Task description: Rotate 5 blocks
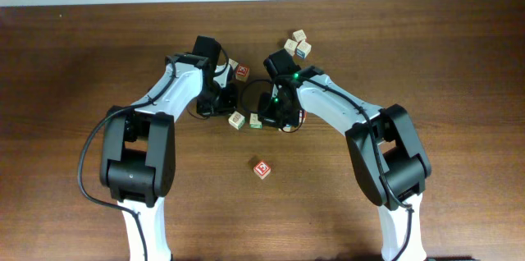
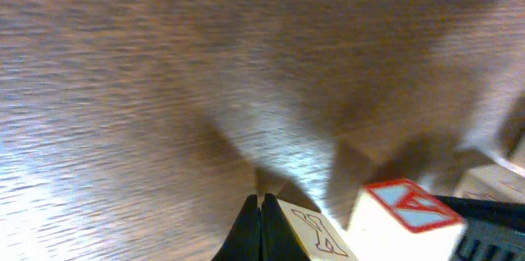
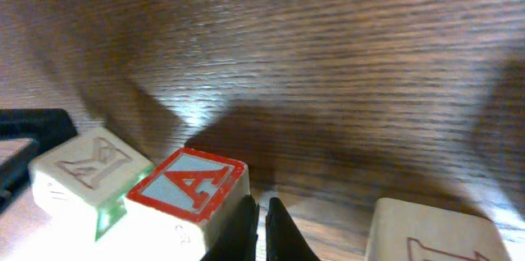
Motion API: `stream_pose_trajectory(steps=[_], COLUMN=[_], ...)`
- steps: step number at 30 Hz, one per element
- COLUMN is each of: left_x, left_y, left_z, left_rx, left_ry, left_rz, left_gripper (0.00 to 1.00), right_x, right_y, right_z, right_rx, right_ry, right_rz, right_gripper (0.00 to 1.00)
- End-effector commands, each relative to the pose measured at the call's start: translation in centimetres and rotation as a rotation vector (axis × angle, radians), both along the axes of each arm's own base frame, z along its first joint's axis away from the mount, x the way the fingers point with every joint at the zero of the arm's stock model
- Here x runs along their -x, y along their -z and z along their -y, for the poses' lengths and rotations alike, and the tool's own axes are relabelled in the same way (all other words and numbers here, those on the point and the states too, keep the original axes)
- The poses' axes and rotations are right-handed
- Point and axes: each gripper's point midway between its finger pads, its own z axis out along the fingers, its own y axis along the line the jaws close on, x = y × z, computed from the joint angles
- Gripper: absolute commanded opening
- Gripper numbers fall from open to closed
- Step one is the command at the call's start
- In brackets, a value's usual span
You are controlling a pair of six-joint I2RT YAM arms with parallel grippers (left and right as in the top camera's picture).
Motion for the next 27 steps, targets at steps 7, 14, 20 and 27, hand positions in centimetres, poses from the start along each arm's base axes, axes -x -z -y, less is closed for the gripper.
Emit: stream_pose_trajectory(steps=[7,14,20,27], left_x=[1.8,0.5,-3.1,-3.2], left_y=[0.0,0.1,-4.1,-10.5], left_z=[4.2,3.7,-1.3,-4.3], left_rx=[0.088,-0.015,-0.143,-0.274], left_ry=[0.009,0.018,-0.078,-0.114], left_rz=[-0.063,0.014,0.066,0.127], left_gripper=[0.00,0.00,0.00,0.00], right_x=[0.7,0.7,0.1,-1.6], right_y=[0.3,0.3,0.2,-1.0], right_z=[-1.0,-1.0,-0.2,0.8], right_rx=[-0.045,-0.054,-0.061,-0.129], right_ry=[-0.047,-0.066,-0.059,-0.169], right_rz=[-0.016,-0.012,-0.007,0.070], right_gripper=[0.08,0.08,0.08,0.08])
